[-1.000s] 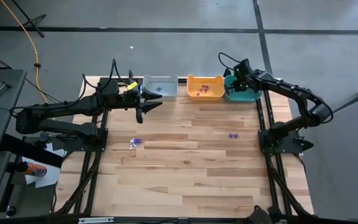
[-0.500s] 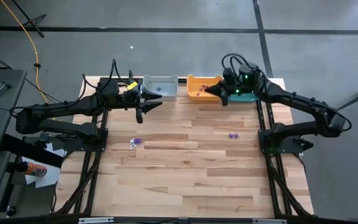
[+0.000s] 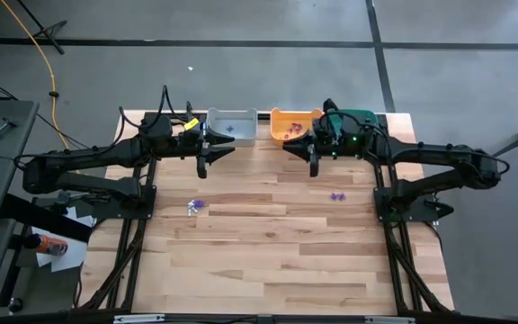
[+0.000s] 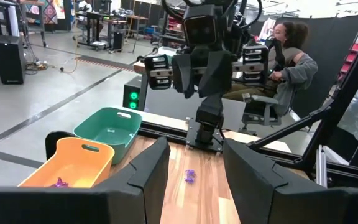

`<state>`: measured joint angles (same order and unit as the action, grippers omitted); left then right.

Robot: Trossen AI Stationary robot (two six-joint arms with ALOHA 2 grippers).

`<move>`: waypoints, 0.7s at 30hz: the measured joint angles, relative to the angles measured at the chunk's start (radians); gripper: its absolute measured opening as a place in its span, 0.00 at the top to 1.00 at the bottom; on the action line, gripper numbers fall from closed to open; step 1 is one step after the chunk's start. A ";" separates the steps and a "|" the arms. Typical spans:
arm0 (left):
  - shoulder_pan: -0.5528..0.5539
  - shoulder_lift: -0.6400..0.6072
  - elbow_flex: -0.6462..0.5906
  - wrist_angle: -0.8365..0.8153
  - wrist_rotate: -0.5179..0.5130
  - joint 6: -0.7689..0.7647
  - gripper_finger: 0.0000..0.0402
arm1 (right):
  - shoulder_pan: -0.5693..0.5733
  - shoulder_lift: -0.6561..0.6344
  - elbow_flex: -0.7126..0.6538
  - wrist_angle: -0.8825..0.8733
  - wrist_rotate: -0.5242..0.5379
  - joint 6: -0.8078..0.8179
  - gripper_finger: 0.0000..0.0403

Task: Sort Halloween decoration
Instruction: Put the white bone toy into the green bin

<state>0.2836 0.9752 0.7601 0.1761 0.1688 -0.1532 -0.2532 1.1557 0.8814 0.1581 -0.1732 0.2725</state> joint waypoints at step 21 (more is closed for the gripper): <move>-0.228 0.059 0.070 -1.189 -0.142 -0.759 0.65 | -0.004 0.000 0.000 -0.128 0.117 0.007 0.62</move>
<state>0.0555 1.0340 0.8303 -1.0132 0.0272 -0.9125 -0.2573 1.1557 0.8814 0.0306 -0.0566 0.2797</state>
